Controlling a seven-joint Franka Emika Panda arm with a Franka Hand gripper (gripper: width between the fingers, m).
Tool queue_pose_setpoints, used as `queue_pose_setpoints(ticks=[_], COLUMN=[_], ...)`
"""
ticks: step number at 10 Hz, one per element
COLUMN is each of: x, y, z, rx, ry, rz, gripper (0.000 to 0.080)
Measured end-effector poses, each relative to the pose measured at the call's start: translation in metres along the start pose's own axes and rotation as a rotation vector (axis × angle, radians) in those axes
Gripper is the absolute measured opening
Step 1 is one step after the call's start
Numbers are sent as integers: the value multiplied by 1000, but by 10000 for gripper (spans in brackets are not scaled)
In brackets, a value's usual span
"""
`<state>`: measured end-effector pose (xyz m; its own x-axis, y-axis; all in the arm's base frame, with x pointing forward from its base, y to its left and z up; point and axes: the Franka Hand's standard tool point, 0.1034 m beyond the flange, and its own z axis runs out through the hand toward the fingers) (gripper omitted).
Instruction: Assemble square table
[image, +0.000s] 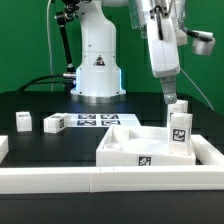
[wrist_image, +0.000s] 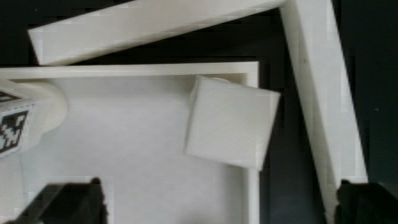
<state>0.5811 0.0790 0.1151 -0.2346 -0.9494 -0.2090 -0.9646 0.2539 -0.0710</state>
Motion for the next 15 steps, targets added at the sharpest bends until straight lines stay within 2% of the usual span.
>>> queue_pose_setpoints(ticks=[2,3,4,6,7,10,11,12,13,14,15], x=[2,9,18,34,39,38,43,54,65,72,68], y=[1,4,4,1,3,3,5,9,9,8,9], z=[0,-1,-4,-8,-9,-7,-4,2,4,5,5], rx=[-7,-35,-46,-56,-56,-58,-76,-117,-137,-140,-139], ry=[4,11,17,15,10,11,29,62,60,60,60], rz=[-41,-145,-232,-382,-373,-377,-484,-655,-754,-756,-757], gripper=[649,649,649,649,649,649,649,649,649,649,649])
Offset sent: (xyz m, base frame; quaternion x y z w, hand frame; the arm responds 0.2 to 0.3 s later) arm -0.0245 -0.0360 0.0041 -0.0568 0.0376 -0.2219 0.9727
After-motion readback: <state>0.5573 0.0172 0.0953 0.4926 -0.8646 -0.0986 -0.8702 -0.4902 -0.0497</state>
